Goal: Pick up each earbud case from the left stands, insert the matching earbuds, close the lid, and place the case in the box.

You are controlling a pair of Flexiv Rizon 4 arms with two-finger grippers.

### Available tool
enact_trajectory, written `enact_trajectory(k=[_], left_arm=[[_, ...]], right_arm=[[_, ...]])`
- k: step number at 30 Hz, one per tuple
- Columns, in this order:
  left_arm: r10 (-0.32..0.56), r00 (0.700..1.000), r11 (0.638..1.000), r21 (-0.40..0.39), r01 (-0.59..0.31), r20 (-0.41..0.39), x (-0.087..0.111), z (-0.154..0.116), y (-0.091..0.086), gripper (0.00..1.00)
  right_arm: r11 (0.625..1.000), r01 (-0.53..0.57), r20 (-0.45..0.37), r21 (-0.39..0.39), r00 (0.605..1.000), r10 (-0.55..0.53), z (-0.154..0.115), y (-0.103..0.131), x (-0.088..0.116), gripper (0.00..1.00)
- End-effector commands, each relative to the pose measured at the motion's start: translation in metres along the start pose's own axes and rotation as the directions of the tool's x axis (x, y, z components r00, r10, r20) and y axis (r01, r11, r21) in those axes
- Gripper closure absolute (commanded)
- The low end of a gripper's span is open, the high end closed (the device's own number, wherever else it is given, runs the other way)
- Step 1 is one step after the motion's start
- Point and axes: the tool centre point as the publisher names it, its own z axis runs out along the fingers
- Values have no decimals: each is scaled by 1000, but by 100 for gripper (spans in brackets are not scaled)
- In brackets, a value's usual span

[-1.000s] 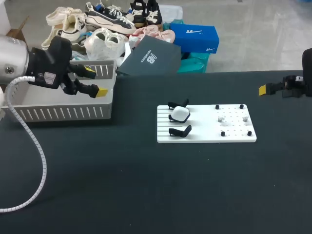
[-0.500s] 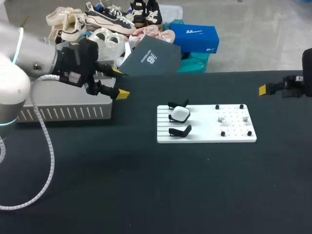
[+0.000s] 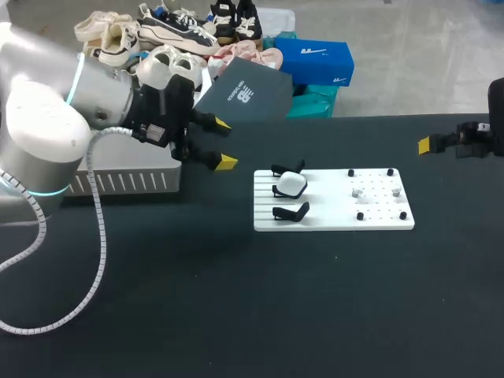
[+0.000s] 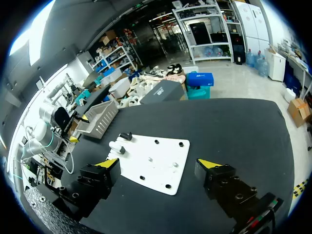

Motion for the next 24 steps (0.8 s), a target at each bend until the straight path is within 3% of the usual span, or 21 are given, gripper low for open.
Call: enact_trajectory(k=[1,3,8,10,11,24], left_arm=[[9,1000,1000,18,-9,10,7,20,3,0],[16,1000,1000,18,-16,21,8,25,-1,16],[33,998,999,12,-34,48,10,40,-6,28],[51,997,999,1,-51,61,11,45,-8,48],[57,996,998,-1,-57,64,12,47,-8,51],[76,995,995,62,-80,71,27,73,-10,51]], right_arm=[[1000,1,0,-5,1000,-1,0,-1,0,0],[1000,1,0,-5,1000,-1,0,-1,0,0],[1000,1,0,-5,1000,-1,0,-1,0,0],[1000,1,0,-5,1000,-1,0,-1,0,0],[1000,1,0,-5,1000,-1,0,-1,0,0],[1000,1,0,-5,1000,-1,0,-1,0,0]])
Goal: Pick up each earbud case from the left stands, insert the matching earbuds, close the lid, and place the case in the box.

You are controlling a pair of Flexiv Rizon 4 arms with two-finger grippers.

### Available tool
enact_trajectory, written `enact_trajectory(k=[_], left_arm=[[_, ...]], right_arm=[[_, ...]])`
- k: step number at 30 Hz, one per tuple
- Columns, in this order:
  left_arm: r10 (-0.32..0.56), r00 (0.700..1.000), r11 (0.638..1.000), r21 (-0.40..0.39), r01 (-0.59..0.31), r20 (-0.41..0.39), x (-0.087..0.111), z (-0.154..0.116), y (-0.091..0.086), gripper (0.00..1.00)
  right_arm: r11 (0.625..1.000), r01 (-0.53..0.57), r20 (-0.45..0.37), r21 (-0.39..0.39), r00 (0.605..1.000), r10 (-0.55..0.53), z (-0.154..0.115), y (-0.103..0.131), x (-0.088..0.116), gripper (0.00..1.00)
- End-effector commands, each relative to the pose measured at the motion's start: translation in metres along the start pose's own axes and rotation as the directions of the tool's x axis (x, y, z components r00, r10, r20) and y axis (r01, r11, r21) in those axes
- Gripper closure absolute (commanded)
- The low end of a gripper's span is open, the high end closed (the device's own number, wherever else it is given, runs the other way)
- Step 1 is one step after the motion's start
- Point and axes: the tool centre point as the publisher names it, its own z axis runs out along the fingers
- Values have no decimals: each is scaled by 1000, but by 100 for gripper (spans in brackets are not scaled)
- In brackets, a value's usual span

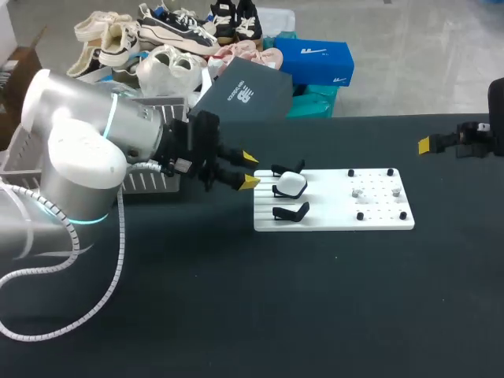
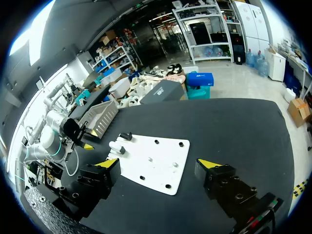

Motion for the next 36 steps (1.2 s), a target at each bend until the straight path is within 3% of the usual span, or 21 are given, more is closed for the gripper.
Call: enact_trajectory(k=[1,5,14,36], left_arm=[[-1,1000,1000,28,1,-2,8,10,8,50],[-7,1000,999,46,7,-10,14,19,9,44],[20,1000,998,54,-20,-7,18,38,11,50],[-10,1000,997,73,10,-6,13,59,17,51]], right_arm=[[1000,1,0,-5,1000,-1,0,-1,0,0],[1000,1,0,-5,1000,-1,0,-1,0,0],[1000,1,0,-5,1000,-1,0,-1,0,0],[1000,1,0,-5,1000,-1,0,-1,0,0]])
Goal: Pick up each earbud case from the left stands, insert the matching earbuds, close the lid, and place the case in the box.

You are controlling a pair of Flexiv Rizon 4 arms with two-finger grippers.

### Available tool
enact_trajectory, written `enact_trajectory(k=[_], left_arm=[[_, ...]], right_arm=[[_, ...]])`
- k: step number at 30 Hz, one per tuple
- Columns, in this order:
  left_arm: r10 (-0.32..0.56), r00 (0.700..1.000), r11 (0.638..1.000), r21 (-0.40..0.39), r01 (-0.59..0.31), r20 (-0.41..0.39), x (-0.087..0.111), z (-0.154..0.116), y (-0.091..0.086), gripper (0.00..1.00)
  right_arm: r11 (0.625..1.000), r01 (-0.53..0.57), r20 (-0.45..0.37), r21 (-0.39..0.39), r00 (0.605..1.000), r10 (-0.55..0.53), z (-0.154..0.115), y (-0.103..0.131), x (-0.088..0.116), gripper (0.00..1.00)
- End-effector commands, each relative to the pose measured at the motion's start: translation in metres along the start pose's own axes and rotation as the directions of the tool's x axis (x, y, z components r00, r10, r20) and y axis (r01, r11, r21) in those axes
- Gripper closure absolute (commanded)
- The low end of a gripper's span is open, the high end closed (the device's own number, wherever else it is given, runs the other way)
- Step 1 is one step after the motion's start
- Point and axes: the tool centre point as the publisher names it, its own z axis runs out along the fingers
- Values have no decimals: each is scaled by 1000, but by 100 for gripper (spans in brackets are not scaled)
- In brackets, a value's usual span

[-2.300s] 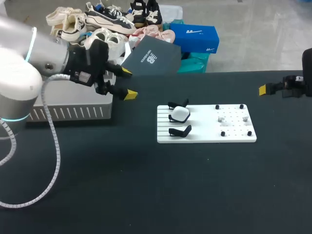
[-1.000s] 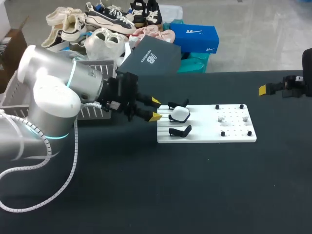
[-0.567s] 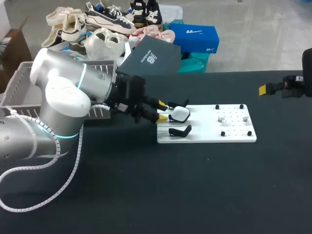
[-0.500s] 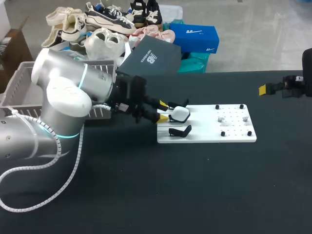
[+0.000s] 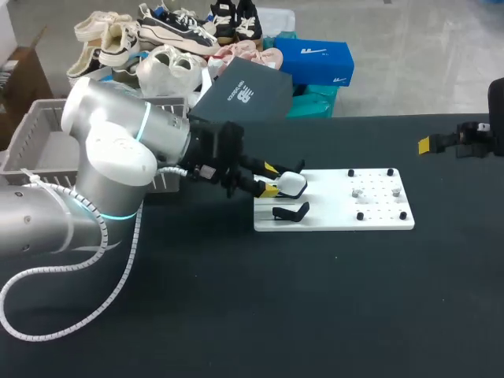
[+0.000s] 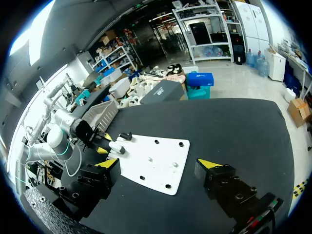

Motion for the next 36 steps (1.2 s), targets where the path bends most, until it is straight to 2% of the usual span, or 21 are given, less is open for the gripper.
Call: enact_trajectory(k=[1,21,36], left_arm=[[-1,1000,1000,7,1,-3,-1,7,6,51],[-9,1000,1000,24,9,-4,-3,17,10,52],[-4,1000,999,44,4,-9,-2,24,9,59]], right_arm=[[1000,1,0,-5,1000,-1,0,-1,0,0],[1000,1,0,-5,1000,-1,0,-1,0,0],[1000,1,0,-5,1000,-1,0,-1,0,0]])
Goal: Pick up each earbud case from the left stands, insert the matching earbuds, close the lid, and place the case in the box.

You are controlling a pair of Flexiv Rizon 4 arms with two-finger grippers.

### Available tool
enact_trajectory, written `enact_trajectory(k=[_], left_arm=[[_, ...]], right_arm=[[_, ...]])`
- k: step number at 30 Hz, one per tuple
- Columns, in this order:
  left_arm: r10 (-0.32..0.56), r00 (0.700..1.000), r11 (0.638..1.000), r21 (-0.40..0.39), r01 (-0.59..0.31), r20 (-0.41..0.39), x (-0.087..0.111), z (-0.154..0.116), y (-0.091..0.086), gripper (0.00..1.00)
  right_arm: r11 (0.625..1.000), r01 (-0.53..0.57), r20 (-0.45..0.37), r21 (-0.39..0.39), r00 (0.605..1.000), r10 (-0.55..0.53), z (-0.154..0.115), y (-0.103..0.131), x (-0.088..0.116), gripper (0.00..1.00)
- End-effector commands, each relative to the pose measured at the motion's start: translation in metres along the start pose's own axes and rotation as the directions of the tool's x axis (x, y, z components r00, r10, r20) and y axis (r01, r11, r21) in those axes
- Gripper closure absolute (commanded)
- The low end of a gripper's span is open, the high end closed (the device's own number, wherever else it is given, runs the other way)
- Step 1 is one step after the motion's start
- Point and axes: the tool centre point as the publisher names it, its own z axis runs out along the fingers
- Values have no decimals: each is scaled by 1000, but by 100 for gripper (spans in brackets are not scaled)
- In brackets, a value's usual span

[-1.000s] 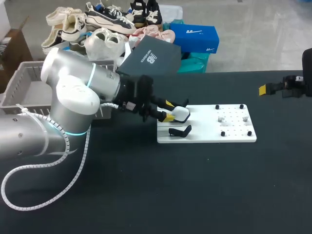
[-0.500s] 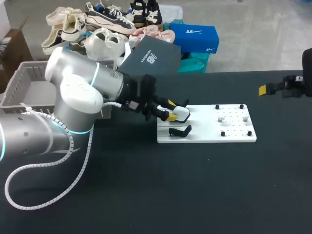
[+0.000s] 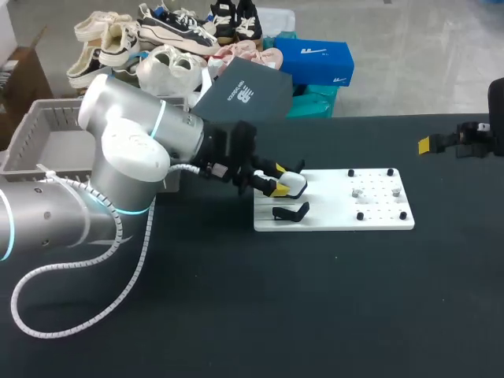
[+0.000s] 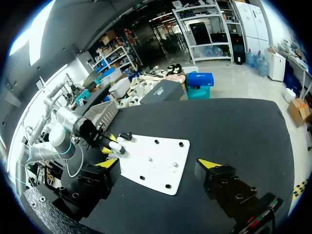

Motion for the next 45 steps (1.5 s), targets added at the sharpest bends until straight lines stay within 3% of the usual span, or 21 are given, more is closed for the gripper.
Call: enact_trajectory(k=[1,13,16,17,18,19,25,33,45], left_arm=[[-1,1000,1000,8,1,-4,1,3,5,59],[-5,1000,1000,6,5,-5,3,4,4,62],[-4,1000,1000,6,4,-4,3,4,4,73],[-3,1000,1000,6,3,-4,3,4,4,81],[-4,1000,1000,6,4,-3,3,4,4,98],[-4,1000,1000,8,4,-2,2,4,4,100],[-2,1000,1000,11,2,5,0,2,3,100],[-20,998,1000,-6,21,64,-15,-20,2,100],[-21,976,999,-28,28,218,-70,-66,-40,100]], right_arm=[[1000,1,0,-5,1000,-1,0,-1,0,0],[1000,1,0,-5,1000,-1,0,-1,0,0],[1000,1,0,-5,1000,-1,0,-1,0,0],[1000,1,0,-5,1000,-1,0,-1,0,0],[1000,1,0,-5,1000,-1,0,-1,0,0],[1000,1,0,-5,1000,-1,0,-1,0,0],[1000,1,0,-5,1000,-1,0,-1,0,0],[1000,1,0,-5,1000,-1,0,-1,0,0],[1000,1,0,-5,1000,-1,0,-1,0,0]])
